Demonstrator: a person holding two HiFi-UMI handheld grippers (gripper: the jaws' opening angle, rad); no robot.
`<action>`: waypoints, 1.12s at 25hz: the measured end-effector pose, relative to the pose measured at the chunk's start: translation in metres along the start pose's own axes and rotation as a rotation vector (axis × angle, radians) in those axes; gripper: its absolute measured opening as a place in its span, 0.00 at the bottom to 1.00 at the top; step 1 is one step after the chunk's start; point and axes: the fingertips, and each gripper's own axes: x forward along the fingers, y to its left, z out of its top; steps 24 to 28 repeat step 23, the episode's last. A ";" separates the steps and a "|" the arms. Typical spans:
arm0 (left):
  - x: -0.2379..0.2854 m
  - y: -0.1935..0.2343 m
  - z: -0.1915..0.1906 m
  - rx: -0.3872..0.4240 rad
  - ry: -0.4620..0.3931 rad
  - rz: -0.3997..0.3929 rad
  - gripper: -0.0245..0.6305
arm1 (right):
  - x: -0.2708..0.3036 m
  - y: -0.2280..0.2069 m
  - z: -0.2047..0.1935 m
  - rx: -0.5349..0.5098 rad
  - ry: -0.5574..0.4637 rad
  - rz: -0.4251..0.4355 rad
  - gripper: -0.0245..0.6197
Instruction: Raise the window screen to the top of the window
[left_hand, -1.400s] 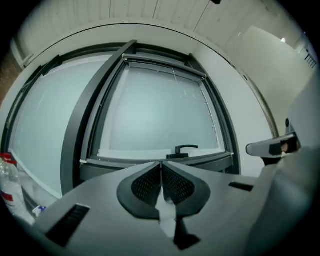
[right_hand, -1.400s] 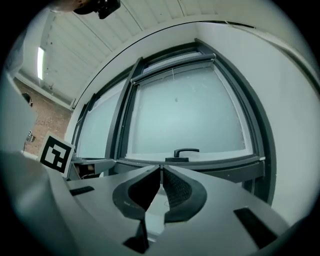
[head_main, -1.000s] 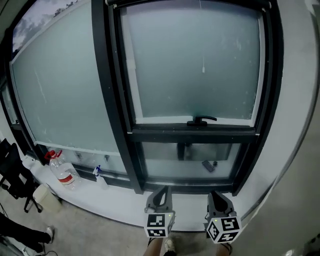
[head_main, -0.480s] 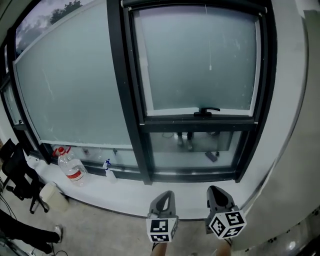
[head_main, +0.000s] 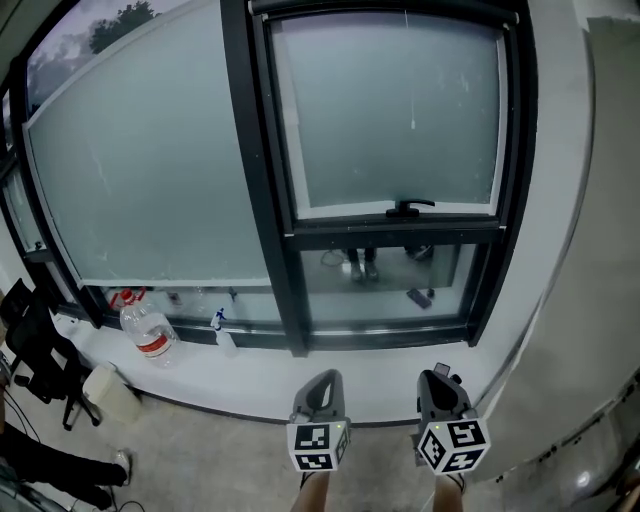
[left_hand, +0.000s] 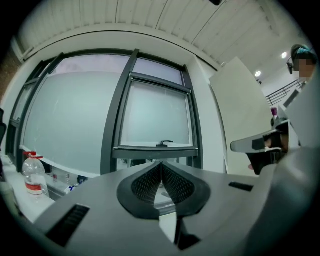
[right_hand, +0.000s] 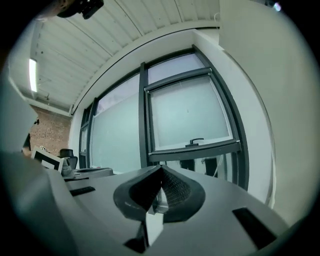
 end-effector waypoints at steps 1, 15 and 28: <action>0.000 0.001 0.000 -0.003 -0.001 0.005 0.06 | -0.002 -0.001 0.002 -0.011 -0.004 -0.007 0.05; 0.000 -0.016 0.011 0.014 -0.015 0.012 0.06 | -0.015 -0.019 0.015 -0.055 -0.027 -0.037 0.05; 0.001 -0.013 0.011 0.013 -0.013 0.039 0.06 | -0.014 -0.031 0.017 -0.050 -0.035 -0.046 0.05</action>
